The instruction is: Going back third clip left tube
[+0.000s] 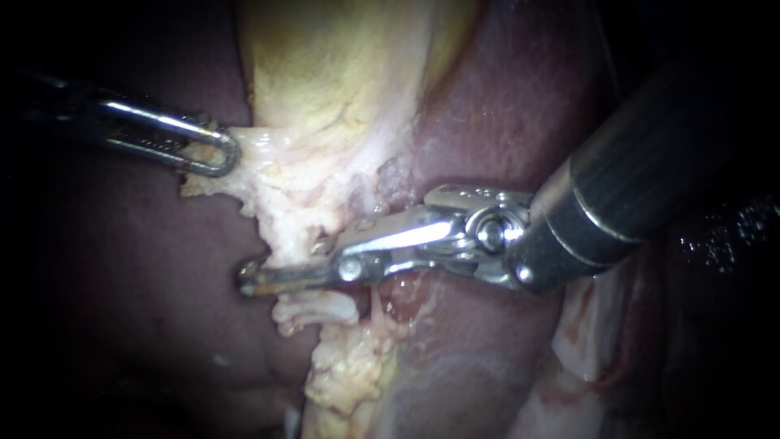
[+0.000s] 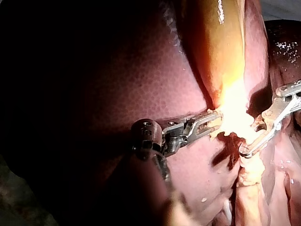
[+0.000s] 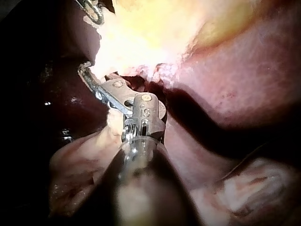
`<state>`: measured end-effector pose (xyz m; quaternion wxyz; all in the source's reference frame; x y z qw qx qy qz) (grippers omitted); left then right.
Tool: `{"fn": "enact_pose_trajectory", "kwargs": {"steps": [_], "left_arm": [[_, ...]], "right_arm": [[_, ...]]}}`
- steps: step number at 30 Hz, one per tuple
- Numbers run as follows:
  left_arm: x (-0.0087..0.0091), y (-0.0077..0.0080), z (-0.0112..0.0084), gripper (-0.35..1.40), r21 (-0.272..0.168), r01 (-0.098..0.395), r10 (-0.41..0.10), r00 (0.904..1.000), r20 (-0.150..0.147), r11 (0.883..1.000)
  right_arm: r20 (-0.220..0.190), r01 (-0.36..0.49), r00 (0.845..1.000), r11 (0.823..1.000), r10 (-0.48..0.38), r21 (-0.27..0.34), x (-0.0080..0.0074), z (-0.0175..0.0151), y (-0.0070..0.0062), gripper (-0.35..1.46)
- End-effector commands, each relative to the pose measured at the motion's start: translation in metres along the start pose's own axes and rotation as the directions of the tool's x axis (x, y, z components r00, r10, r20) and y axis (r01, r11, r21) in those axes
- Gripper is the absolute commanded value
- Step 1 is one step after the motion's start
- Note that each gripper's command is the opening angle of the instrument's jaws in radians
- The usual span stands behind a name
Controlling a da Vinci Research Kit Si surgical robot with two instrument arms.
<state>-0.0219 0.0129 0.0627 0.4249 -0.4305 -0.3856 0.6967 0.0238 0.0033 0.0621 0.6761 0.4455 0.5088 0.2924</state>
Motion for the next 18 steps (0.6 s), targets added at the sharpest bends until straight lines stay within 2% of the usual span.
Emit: {"fn": "enact_pose_trajectory", "kwargs": {"steps": [1, 3, 4, 6, 8, 12, 15, 18], "left_arm": [[0.0000, 0.0000, 0.0000, -0.35, 0.001, 0.000, 0.000, 1.0000, 0.000, 1.000], [0.0000, 0.0000, 0.0000, -0.35, 0.001, 0.000, 0.000, 1.0000, 0.000, 1.000], [0.0000, 0.0000, 0.0000, -0.35, 0.001, 0.000, 0.000, 1.0000, 0.000, 1.000], [0.0000, 0.0000, 0.0000, -0.35, 0.001, 0.000, 0.000, 1.0000, 0.000, 1.000], [0.0000, 0.0000, 0.0000, -0.35, 0.001, 0.000, 0.000, 1.0000, 0.000, 1.000], [0.0000, 0.0000, 0.0000, -0.35, 0.001, 0.000, 0.000, 1.0000, 0.000, 1.000], [0.0000, 0.0001, 0.0000, -0.35, 0.001, 0.000, 0.000, 1.0000, 0.000, 1.000], [-0.0001, 0.0003, 0.0000, -0.35, 0.001, -0.006, 0.006, 1.0000, -0.001, 1.000]], "right_arm": [[0.000, 0.000, 1.000, 1.000, 0.000, 0.000, 0.0000, 0.0000, 0.0000, -0.35], [0.013, 0.000, 1.000, 1.000, 0.000, 0.024, 0.0000, 0.0000, 0.0000, -0.35], [0.011, 0.012, 1.000, 0.999, -0.012, 0.033, 0.0000, 0.0000, 0.0001, -0.24], [0.004, 0.031, 0.999, 0.999, -0.032, 0.037, -0.0002, 0.0002, 0.0002, 0.10], [0.000, 0.044, 0.999, 0.998, -0.045, 0.036, -0.0002, 0.0007, 0.0005, 0.33], [-0.015, 0.057, 0.998, 0.998, -0.056, 0.038, -0.0008, 0.0018, 0.0013, 0.42], [-0.025, 0.104, 0.994, 0.994, -0.103, 0.039, -0.0015, 0.0024, 0.0025, 0.45], [-0.039, 0.175, 0.984, 0.985, -0.175, -0.007, -0.0018, 0.0026, 0.0040, 0.47]]}}
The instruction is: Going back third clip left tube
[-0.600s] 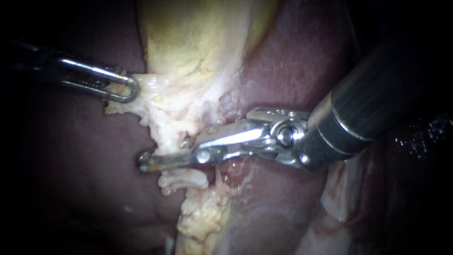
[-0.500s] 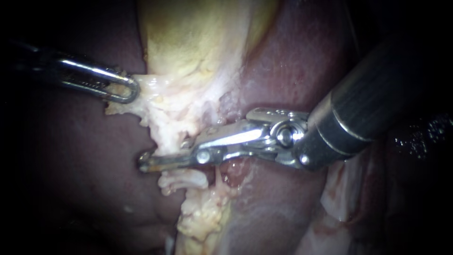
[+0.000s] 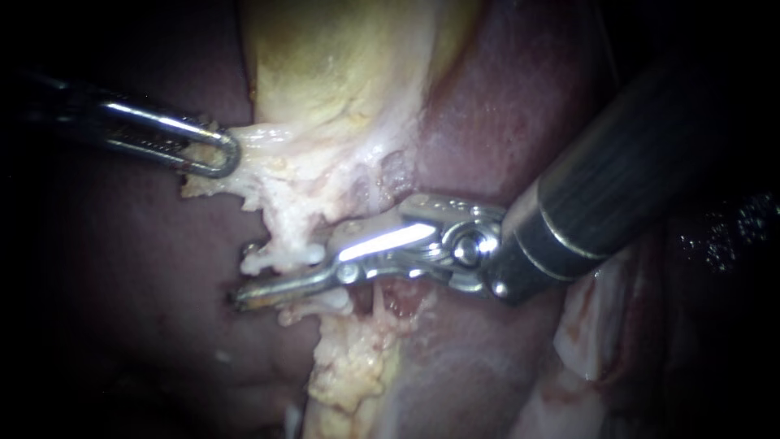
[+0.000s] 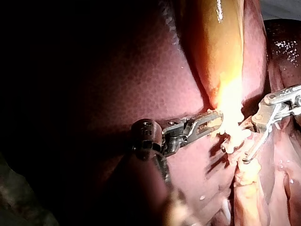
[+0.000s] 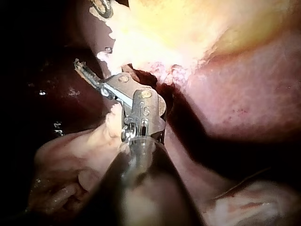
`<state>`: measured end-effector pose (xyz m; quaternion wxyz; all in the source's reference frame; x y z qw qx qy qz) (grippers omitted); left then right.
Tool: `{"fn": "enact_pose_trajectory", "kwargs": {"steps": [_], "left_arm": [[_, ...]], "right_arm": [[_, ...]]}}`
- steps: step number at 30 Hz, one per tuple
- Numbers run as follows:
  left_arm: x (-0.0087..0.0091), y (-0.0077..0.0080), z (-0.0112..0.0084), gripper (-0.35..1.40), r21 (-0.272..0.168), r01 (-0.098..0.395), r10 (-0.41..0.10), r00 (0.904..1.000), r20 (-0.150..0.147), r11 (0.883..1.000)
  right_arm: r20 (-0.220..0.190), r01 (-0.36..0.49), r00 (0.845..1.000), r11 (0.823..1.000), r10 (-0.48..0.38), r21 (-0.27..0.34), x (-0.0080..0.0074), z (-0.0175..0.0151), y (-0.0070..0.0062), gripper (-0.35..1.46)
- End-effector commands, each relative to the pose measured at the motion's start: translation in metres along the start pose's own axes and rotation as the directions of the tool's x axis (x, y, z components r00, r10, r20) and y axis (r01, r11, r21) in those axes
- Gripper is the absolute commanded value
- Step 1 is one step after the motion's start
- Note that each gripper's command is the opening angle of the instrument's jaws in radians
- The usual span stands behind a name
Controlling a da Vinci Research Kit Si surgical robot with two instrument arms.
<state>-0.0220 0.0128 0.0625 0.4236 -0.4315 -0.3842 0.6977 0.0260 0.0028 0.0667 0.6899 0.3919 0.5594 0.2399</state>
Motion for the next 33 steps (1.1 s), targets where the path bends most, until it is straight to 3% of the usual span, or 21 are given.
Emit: {"fn": "enact_pose_trajectory", "kwargs": {"steps": [1, 6, 11, 21, 33], "left_arm": [[0.0000, 0.0001, 0.0000, -0.35, 0.001, -0.001, 0.001, 1.0000, 0.000, 1.000], [0.0000, 0.0003, 0.0000, -0.35, 0.001, -0.001, 0.001, 1.0000, 0.000, 1.000], [0.0000, 0.0004, 0.0000, -0.35, 0.001, -0.001, 0.001, 1.0000, 0.000, 1.000], [0.0001, 0.0006, -0.0002, -0.35, 0.000, 0.000, 0.000, 1.0000, 0.000, 1.000], [0.0001, 0.0006, -0.0002, -0.35, 0.000, 0.000, 0.000, 1.0000, 0.000, 1.000]], "right_arm": [[-0.003, 0.015, 1.000, 1.000, -0.015, -0.013, -0.0001, -0.0001, 0.0005, 0.48], [-0.016, 0.099, 0.995, 0.991, -0.101, -0.088, -0.0004, -0.0011, 0.0029, 0.49], [-0.019, 0.130, 0.991, 0.984, -0.134, -0.123, -0.0007, -0.0021, 0.0040, 0.49], [-0.014, 0.165, 0.986, 0.978, -0.168, -0.130, -0.0006, -0.0037, 0.0037, 0.49], [-0.004, 0.210, 0.977, 0.971, -0.211, -0.115, -0.0016, -0.0063, 0.0025, 0.49]]}}
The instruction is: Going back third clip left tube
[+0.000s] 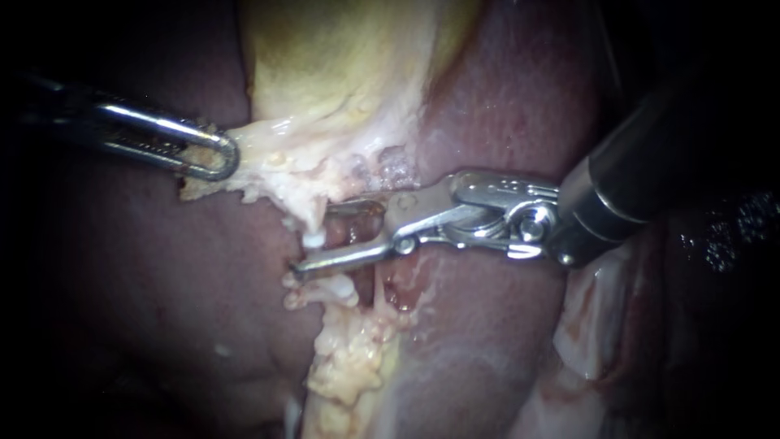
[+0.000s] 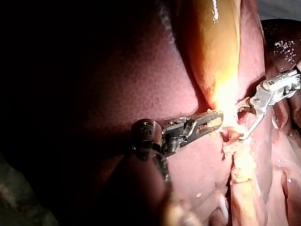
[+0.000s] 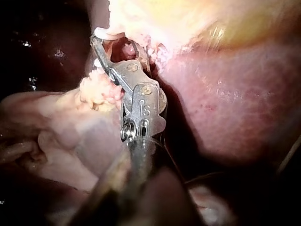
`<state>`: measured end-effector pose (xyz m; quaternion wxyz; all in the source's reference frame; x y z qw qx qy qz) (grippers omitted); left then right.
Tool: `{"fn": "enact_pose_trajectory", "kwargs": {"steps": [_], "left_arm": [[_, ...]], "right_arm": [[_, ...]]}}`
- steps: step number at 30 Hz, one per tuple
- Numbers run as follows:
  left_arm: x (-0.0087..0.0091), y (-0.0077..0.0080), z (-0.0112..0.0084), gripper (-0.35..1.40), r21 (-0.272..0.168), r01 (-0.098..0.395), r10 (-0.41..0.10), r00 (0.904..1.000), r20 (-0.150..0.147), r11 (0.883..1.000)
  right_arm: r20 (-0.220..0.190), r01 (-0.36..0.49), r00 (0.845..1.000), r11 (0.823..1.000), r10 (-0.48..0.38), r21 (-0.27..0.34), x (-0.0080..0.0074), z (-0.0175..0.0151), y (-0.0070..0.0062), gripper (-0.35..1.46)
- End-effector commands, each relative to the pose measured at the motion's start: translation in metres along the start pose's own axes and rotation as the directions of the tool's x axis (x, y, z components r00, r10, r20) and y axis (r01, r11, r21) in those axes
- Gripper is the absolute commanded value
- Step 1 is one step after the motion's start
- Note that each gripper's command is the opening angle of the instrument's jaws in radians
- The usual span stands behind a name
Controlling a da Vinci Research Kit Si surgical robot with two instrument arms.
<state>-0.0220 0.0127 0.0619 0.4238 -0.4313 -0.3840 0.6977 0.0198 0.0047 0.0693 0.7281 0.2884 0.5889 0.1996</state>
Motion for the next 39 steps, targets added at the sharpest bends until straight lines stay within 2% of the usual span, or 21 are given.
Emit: {"fn": "enact_pose_trajectory", "kwargs": {"steps": [1, 11, 17, 23, 30, 39], "left_arm": [[0.0000, 0.0000, 0.0000, -0.35, 0.000, 0.000, 0.000, 1.0000, 0.000, 1.000], [0.0000, 0.0000, -0.0001, -0.35, -0.001, 0.000, 0.000, 1.0000, 0.000, 1.000], [0.0000, 0.0000, -0.0001, -0.35, -0.001, 0.000, 0.000, 1.0000, 0.000, 1.000], [0.0000, 0.0000, -0.0001, -0.35, -0.001, 0.000, 0.000, 1.0000, 0.000, 1.000], [0.0000, 0.0000, -0.0001, -0.35, -0.001, 0.000, 0.000, 1.0000, 0.000, 1.000], [-0.0004, -0.0004, 0.0007, -0.35, 0.004, -0.003, 0.003, 1.0000, -0.002, 1.000]], "right_arm": [[0.001, 0.011, 1.000, 1.000, -0.011, 0.001, 0.0000, -0.0002, -0.0002, 0.49], [0.006, 0.131, 0.991, 0.991, -0.131, -0.003, -0.0007, -0.0036, -0.0023, 0.50], [0.014, 0.193, 0.981, 0.981, -0.193, -0.030, -0.0012, -0.0066, -0.0036, 0.50], [0.017, 0.250, 0.968, 0.968, -0.249, -0.023, -0.0012, -0.0102, -0.0044, 0.50], [0.016, 0.260, 0.966, 0.966, -0.260, -0.007, -0.0010, -0.0131, -0.0054, 0.50], [0.015, 0.259, 0.966, 0.966, -0.259, 0.001, -0.0011, -0.0146, -0.0057, 0.50]]}}
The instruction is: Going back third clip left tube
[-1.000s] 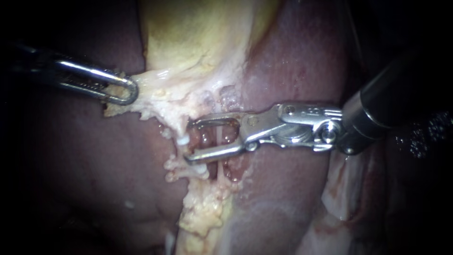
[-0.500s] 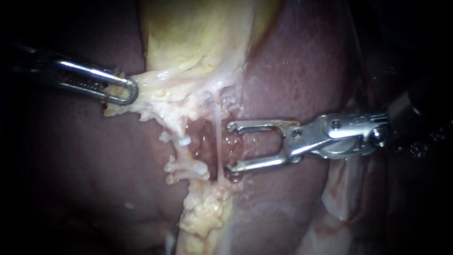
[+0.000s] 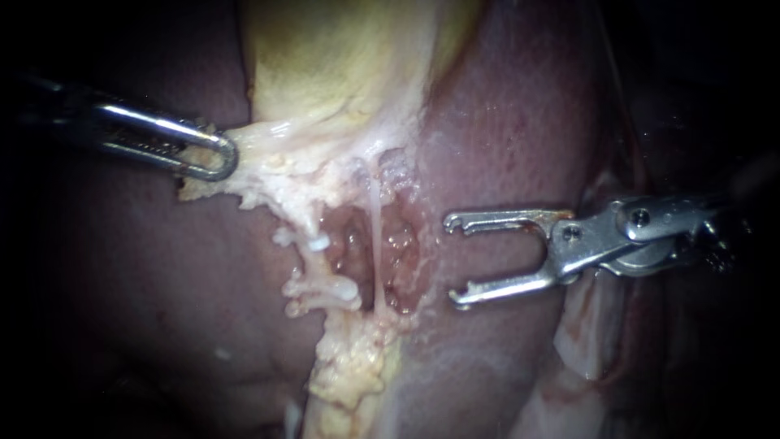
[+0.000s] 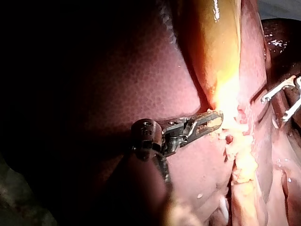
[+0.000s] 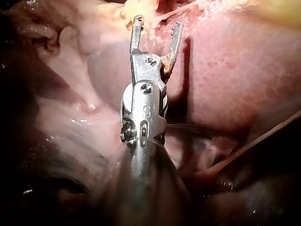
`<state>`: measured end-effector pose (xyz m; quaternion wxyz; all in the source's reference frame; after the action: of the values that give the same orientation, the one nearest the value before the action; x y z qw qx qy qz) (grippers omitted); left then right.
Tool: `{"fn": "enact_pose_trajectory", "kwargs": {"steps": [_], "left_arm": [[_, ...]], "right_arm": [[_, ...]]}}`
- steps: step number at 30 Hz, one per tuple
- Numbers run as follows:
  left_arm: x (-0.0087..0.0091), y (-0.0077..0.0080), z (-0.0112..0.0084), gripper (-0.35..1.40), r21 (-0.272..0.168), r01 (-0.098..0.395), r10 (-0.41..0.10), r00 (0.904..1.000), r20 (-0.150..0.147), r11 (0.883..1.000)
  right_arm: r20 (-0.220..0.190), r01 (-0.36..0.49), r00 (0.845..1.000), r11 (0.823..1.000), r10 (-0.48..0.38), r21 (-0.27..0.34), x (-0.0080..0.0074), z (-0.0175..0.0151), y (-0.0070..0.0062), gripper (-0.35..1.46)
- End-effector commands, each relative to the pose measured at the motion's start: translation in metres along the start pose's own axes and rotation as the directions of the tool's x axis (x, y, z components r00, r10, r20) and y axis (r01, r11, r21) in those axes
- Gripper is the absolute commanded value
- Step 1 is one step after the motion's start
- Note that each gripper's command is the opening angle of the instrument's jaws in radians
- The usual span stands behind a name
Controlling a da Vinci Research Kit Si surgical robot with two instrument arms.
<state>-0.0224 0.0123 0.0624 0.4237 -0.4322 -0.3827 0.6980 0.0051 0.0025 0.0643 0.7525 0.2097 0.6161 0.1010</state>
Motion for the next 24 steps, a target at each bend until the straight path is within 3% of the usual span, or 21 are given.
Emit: {"fn": "enact_pose_trajectory", "kwargs": {"steps": [1, 16, 24], "left_arm": [[-0.0001, -0.0002, 0.0003, -0.35, 0.006, -0.002, 0.002, 1.0000, -0.002, 1.000], [-0.0019, -0.0028, 0.0054, -0.35, 0.025, -0.019, 0.019, 0.9998, -0.010, 1.000], [-0.0020, -0.0028, 0.0056, -0.35, 0.028, -0.019, 0.020, 0.9998, -0.009, 0.999]], "right_arm": [[0.000, 0.000, 1.000, 1.000, 0.000, 0.001, 0.0000, -0.0001, 0.0000, 0.50], [-0.001, -0.001, 1.000, 1.000, 0.001, 0.004, 0.0001, -0.0009, -0.0001, 0.50], [-0.001, -0.002, 1.000, 1.000, 0.002, 0.005, 0.0003, -0.0009, -0.0002, 0.50]]}}
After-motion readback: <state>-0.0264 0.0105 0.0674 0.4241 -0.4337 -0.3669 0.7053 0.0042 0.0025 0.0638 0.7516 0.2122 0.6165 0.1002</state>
